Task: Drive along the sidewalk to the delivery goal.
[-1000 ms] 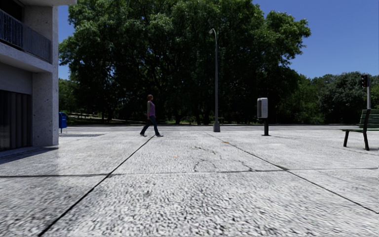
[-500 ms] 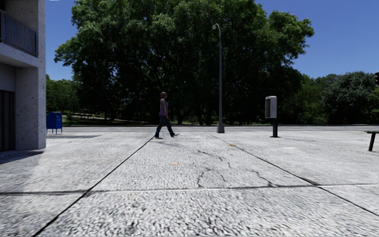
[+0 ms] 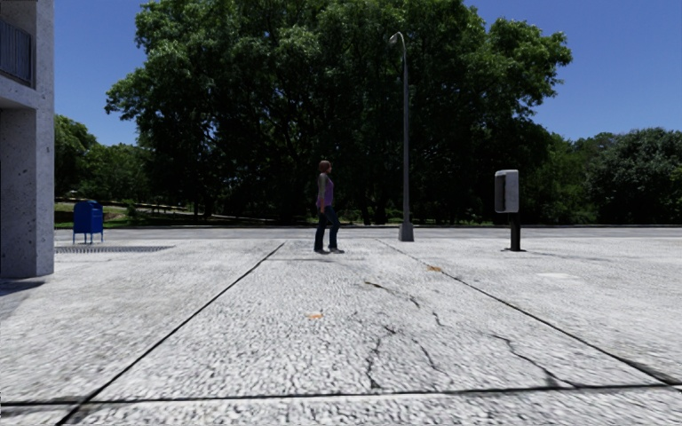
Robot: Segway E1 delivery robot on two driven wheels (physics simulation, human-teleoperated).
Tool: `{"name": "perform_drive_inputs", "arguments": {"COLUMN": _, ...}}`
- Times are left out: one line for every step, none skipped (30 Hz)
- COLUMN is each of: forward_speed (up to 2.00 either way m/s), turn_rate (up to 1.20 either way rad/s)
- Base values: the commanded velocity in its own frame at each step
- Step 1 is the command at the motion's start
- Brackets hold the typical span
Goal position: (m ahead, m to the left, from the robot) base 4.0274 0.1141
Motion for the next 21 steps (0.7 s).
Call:
{"name": "perform_drive_inputs", "arguments": {"forward_speed": 2.0, "turn_rate": 0.0}}
{"name": "perform_drive_inputs", "arguments": {"forward_speed": 2.0, "turn_rate": 0.0}}
{"name": "perform_drive_inputs", "arguments": {"forward_speed": 2.0, "turn_rate": 0.0}}
{"name": "perform_drive_inputs", "arguments": {"forward_speed": 2.0, "turn_rate": 0.0}}
{"name": "perform_drive_inputs", "arguments": {"forward_speed": 2.0, "turn_rate": 0.0}}
{"name": "perform_drive_inputs", "arguments": {"forward_speed": 2.0, "turn_rate": 0.0}}
{"name": "perform_drive_inputs", "arguments": {"forward_speed": 2.0, "turn_rate": 0.0}}
{"name": "perform_drive_inputs", "arguments": {"forward_speed": 2.0, "turn_rate": 0.0}}
{"name": "perform_drive_inputs", "arguments": {"forward_speed": 2.0, "turn_rate": 0.0}}
{"name": "perform_drive_inputs", "arguments": {"forward_speed": 2.0, "turn_rate": 0.0}}
{"name": "perform_drive_inputs", "arguments": {"forward_speed": 2.0, "turn_rate": 0.0}}
{"name": "perform_drive_inputs", "arguments": {"forward_speed": 2.0, "turn_rate": 0.0}}
{"name": "perform_drive_inputs", "arguments": {"forward_speed": 2.0, "turn_rate": 0.0}}
{"name": "perform_drive_inputs", "arguments": {"forward_speed": 2.0, "turn_rate": 0.0}}
{"name": "perform_drive_inputs", "arguments": {"forward_speed": 2.0, "turn_rate": 0.0}}
{"name": "perform_drive_inputs", "arguments": {"forward_speed": 2.0, "turn_rate": 0.0}}
{"name": "perform_drive_inputs", "arguments": {"forward_speed": 2.0, "turn_rate": 0.0}}
{"name": "perform_drive_inputs", "arguments": {"forward_speed": 2.0, "turn_rate": 0.0}}
{"name": "perform_drive_inputs", "arguments": {"forward_speed": 2.0, "turn_rate": 0.0}}
{"name": "perform_drive_inputs", "arguments": {"forward_speed": 2.0, "turn_rate": 0.0}}
{"name": "perform_drive_inputs", "arguments": {"forward_speed": 2.0, "turn_rate": 0.0}}
